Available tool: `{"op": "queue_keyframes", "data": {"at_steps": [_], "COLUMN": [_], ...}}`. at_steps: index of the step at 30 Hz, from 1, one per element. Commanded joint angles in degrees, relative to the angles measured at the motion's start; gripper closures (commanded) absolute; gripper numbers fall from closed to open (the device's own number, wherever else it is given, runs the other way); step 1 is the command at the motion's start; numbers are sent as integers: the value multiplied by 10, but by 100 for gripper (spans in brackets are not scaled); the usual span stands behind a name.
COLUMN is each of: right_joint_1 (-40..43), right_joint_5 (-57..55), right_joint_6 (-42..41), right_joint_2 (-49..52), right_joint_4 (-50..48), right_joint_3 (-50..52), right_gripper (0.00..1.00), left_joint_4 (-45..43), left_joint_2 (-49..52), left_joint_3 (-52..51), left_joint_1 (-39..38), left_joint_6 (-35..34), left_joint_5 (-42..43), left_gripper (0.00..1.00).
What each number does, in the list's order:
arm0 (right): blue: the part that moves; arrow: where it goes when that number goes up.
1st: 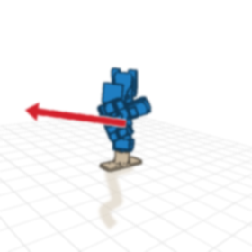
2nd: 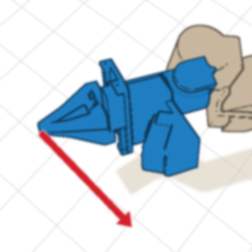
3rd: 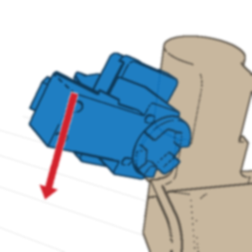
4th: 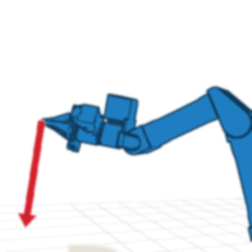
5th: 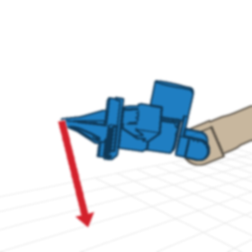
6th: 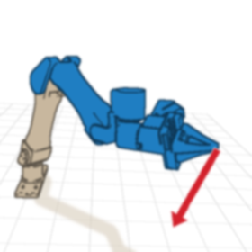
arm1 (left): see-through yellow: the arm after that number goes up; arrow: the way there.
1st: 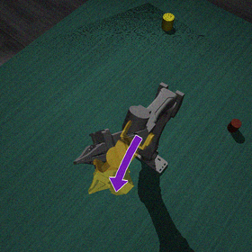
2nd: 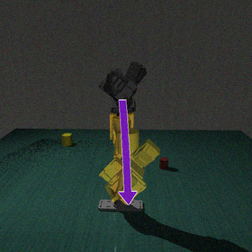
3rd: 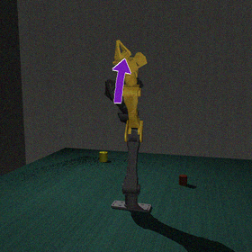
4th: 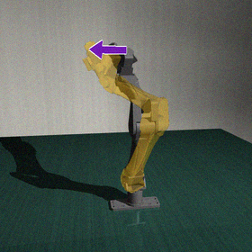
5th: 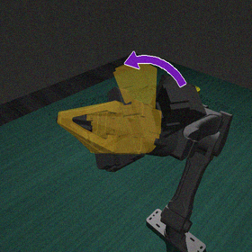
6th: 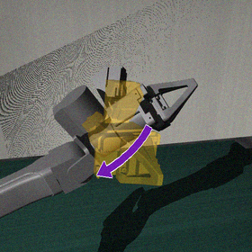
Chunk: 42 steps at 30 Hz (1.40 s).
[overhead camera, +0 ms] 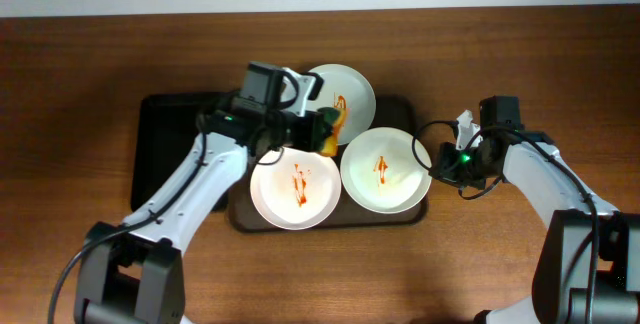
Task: Clean dirty plates on tray and stack at the side
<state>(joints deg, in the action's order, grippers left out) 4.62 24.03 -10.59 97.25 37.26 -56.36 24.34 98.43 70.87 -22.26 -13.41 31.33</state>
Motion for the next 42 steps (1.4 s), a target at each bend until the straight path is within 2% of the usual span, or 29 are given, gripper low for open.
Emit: {"op": "queue_keyframes", "data": {"at_steps": [1,7,9,13,17,23,27,29,33,42], "right_joint_1": [2,2,2,-5,-22,-36,-36,-36,-36,-36], "right_joint_5": [-24,-17,-15,-15,-19,-22,-22,-22,-22,-22], "right_joint_6": [-7,-7,-7,-7,-7,-7,-7,-7,-7,-7], "right_joint_2": [9,9,9,9,9,9,9,9,9,9], "right_joint_4": [-1,-1,-1,-3,-14,-18,-17,-17,-17,-17], "right_joint_3": [0,0,0,0,0,0,0,0,0,0], "right_gripper": [88,84,79,72,71,73,84,87,92,92], "left_joint_4": [-17,-68,-87,-100,-114,-158,-172,-176,-194,-194], "left_joint_2": [29,59,71,80,93,122,137,147,162,190], "left_joint_3": [4,4,4,4,4,4,4,4,4,4], "left_joint_1": [-31,-78,-91,-109,-127,-155,-156,-156,-160,-186], "left_joint_6": [-40,-84,-113,-118,-143,-233,-294,-320,-324,-319], "left_joint_5": [18,19,19,23,3,-12,-13,-14,-18,-60], "left_gripper": [100,100,100,100,100,100,100,100,100,100]}}
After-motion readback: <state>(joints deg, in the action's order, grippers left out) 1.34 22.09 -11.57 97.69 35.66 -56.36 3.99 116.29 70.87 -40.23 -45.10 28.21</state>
